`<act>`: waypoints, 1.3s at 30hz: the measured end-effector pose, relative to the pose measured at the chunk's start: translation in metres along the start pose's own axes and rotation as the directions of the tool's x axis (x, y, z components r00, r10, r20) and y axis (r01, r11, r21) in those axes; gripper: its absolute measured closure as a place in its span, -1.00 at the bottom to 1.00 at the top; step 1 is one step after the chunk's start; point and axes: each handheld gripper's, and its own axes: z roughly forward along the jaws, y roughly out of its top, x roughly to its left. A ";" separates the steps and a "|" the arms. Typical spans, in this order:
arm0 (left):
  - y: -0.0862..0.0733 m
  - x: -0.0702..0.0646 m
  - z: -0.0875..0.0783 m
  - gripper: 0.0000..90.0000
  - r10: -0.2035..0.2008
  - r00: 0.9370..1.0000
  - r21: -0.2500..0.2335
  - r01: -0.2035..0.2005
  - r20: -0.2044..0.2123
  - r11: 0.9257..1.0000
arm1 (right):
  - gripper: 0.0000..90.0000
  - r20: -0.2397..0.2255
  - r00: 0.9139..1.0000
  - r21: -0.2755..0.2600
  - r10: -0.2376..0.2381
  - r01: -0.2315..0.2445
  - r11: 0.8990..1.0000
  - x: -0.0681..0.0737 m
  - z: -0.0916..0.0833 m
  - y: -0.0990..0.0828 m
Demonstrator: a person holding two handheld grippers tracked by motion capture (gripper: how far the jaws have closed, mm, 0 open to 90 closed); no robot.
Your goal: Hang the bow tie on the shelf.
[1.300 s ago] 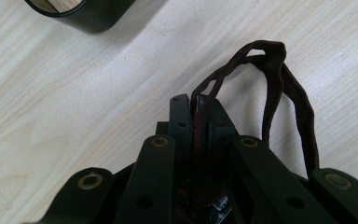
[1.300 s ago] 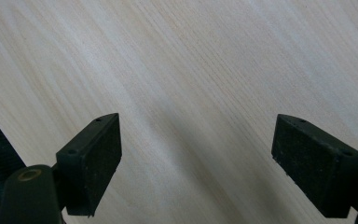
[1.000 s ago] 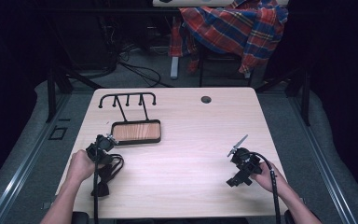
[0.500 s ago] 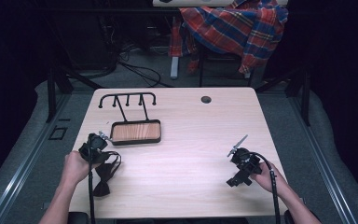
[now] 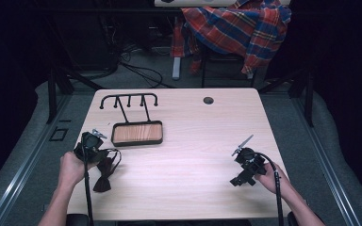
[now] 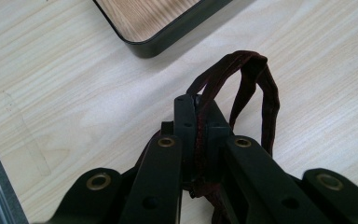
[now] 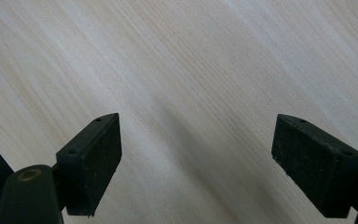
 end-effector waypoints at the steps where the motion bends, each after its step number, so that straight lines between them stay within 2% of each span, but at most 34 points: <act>1: 0.000 0.000 0.000 0.96 0.000 1.000 -0.001 0.000 -0.002 1.000 | -0.65 0.000 1.000 0.001 0.000 0.000 1.000 0.000 0.000 0.000; 10: 0.004 -0.003 -0.011 0.97 -0.012 1.000 -0.058 0.010 -0.028 0.998 | -0.65 -0.004 1.000 -0.005 -0.002 0.002 1.000 0.000 -0.001 -0.001; 14: 0.004 -0.003 -0.014 0.97 -0.015 0.999 -0.070 0.012 -0.035 0.997 | -0.65 0.008 1.000 -0.002 -0.007 0.008 1.000 0.000 -0.001 -0.001; 18: 0.004 -0.001 -0.018 0.97 -0.027 0.999 -0.085 0.024 -0.040 0.996 | -0.65 -0.012 1.000 -0.009 -0.004 0.004 1.000 0.001 -0.001 -0.001; 24: 0.004 0.000 -0.021 0.97 -0.038 0.998 -0.093 0.034 -0.047 0.995 | -0.65 -0.009 1.000 -0.006 -0.011 0.011 1.000 0.000 0.000 -0.001; 31: 0.007 0.004 -0.028 0.97 -0.055 0.996 -0.133 0.046 -0.064 0.990 | -0.65 -0.014 1.000 -0.002 -0.010 0.010 1.000 0.000 0.000 -0.002; 33: 0.008 0.004 -0.030 0.97 -0.058 0.995 -0.142 0.047 -0.080 0.989 | -0.65 -0.012 1.000 0.001 -0.007 0.007 1.000 0.000 -0.001 -0.002; 39: 0.011 0.007 -0.033 0.97 -0.067 0.994 -0.155 0.054 -0.084 0.986 | -0.65 -0.005 1.000 -0.016 0.010 -0.010 1.000 0.001 -0.001 -0.003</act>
